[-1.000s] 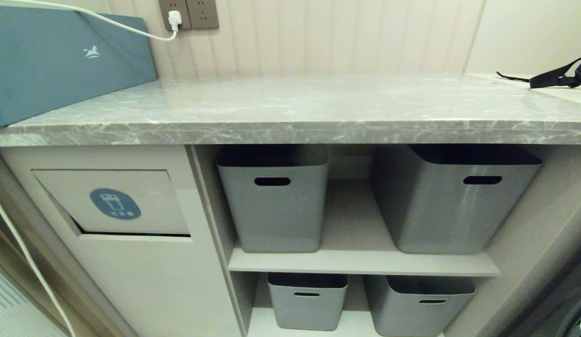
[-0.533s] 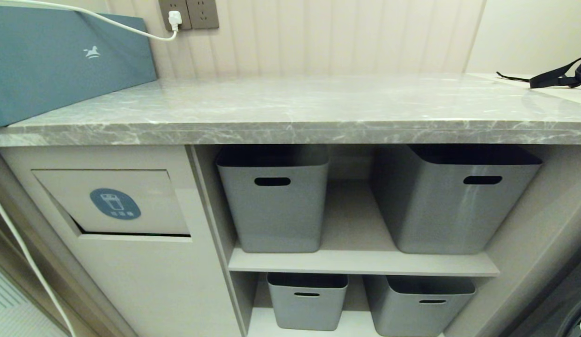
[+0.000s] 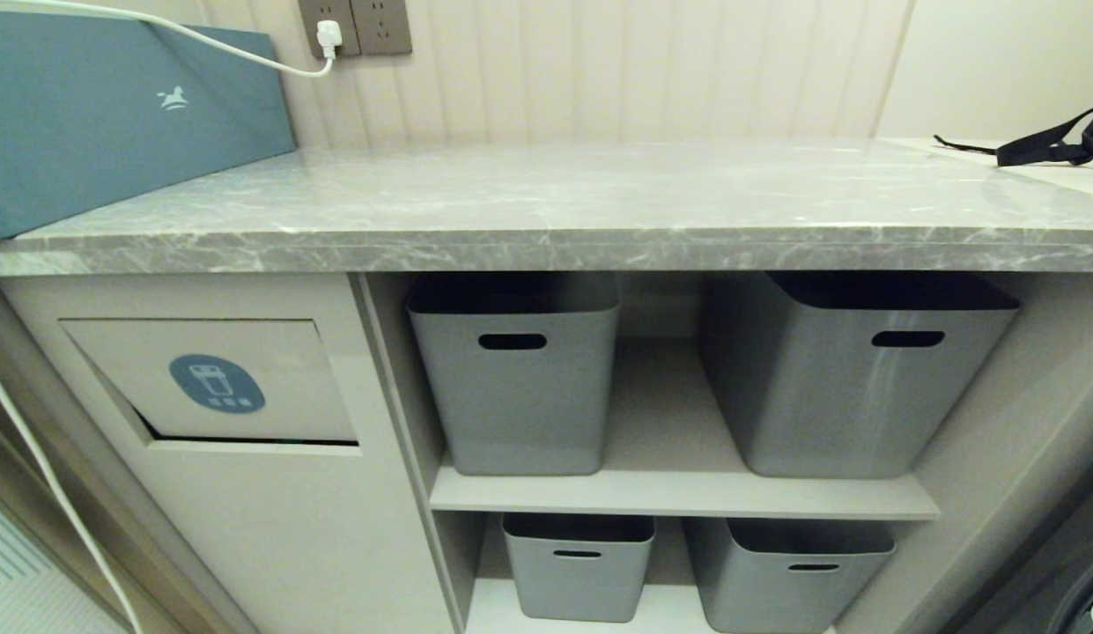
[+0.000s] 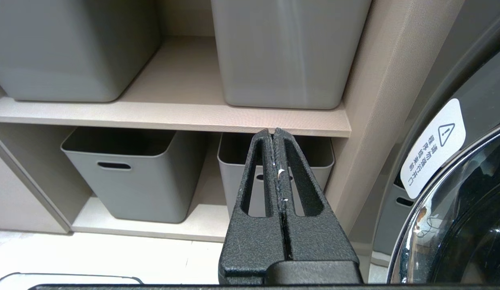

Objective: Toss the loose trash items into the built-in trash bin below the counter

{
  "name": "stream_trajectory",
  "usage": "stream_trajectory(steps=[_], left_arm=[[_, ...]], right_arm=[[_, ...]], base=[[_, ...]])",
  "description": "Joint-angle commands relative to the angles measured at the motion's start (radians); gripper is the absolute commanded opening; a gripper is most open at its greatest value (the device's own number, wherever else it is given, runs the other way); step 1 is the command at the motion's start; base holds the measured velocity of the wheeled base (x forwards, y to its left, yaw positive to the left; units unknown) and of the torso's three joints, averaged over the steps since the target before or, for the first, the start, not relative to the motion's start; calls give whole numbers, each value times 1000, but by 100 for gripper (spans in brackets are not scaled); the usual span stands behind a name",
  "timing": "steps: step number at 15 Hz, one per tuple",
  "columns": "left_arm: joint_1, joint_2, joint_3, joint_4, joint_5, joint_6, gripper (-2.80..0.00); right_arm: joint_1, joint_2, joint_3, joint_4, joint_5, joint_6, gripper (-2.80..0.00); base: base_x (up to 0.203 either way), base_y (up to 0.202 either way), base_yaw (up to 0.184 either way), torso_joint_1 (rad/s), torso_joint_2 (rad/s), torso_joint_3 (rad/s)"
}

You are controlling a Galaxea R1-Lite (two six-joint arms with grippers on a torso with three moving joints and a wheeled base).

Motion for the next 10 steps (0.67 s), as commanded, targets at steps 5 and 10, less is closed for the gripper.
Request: stream_trajectory(steps=[5, 10], left_arm=[[0, -1, 0, 2, 0, 0, -280], [-1, -1, 0, 0, 0, 1, -280]], right_arm=[[2, -1, 1, 1, 0, 0, -280], [0, -1, 0, 1, 1, 0, -280]], base=[[0, 0, 0, 0, 0, 0], [0, 0, 0, 0, 0, 0]])
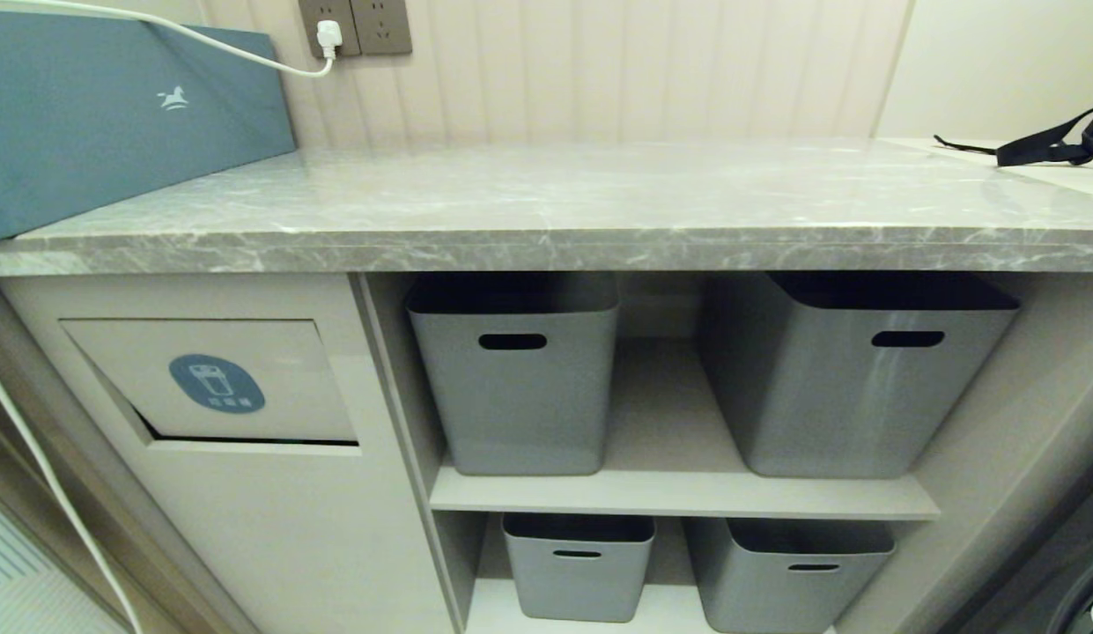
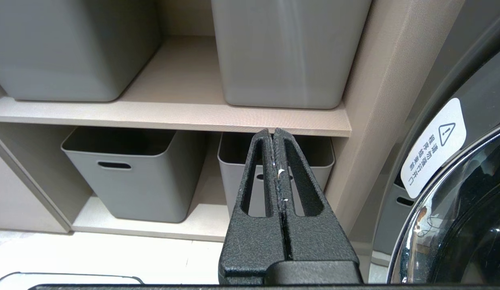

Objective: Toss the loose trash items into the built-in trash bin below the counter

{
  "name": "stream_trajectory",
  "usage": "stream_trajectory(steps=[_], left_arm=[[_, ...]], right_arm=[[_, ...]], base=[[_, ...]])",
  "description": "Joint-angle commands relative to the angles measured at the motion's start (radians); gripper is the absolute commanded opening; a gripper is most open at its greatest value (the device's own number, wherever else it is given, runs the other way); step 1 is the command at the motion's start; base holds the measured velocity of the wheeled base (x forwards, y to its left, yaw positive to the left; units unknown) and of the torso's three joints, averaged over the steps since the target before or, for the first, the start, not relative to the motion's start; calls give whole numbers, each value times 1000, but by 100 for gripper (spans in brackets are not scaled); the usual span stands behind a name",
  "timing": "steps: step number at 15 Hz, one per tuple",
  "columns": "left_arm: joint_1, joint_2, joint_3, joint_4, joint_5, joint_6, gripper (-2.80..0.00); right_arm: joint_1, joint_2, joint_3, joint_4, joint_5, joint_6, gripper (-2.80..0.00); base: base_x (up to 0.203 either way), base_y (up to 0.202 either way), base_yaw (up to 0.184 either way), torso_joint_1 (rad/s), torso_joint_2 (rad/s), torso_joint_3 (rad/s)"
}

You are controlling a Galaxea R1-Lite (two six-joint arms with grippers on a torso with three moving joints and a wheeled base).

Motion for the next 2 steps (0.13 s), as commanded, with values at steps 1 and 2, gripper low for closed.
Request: stream_trajectory(steps=[1, 2], left_arm=[[0, -1, 0, 1, 0, 0, -280], [-1, -1, 0, 1, 0, 1, -280]], right_arm=[[0, -1, 0, 0, 0, -1, -280], [0, -1, 0, 0, 0, -1, -280]], base=[[0, 0, 0, 0, 0, 0], [0, 0, 0, 0, 0, 0]])
